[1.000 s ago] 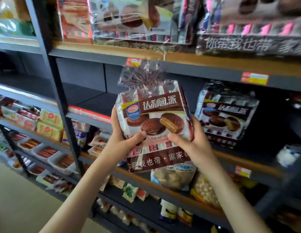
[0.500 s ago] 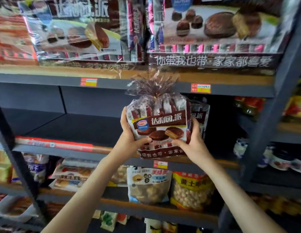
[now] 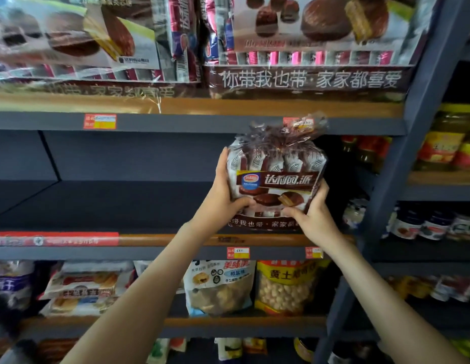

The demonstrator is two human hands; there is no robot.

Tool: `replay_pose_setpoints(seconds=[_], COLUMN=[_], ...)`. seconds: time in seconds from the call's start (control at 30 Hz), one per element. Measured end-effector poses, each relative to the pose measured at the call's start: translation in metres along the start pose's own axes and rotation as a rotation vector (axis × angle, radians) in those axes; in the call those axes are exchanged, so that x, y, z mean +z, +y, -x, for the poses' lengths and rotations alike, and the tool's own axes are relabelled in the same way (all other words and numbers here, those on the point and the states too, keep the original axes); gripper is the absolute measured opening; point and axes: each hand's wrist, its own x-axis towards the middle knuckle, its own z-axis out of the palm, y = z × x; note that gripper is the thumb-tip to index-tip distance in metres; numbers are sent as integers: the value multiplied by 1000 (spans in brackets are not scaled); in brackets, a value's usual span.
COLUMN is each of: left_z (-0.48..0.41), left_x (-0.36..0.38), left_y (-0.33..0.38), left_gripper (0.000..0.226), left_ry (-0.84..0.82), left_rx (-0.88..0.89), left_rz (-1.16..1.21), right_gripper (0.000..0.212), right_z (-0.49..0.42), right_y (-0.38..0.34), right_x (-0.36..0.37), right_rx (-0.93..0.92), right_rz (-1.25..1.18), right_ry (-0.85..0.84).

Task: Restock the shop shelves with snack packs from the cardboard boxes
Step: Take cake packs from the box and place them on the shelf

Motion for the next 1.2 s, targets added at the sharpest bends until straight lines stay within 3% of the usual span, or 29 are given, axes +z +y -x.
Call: replay_pose_setpoints(seconds=[0.37,0.9,1.1,1.2], left_z=[3,12,5,4], left_x=[7,23,29,29], left_y=[-4,-19,-17,-19], left_gripper=[117,115,102,93], left_ry=[64,-30,-49,24], left_rx=[86,-12,-24,-47], left_rz=[-49,-20,39,26], right_gripper=[95,100,105,102], right_z=[-5,3,-2,-3], right_y=[10,21,17,14], right_x=[-2,-16,-22,-20], right_rx=[-39,61,164,179], right_rz=[11,55,10,-26], right_ry=[86,-90,-131,-111])
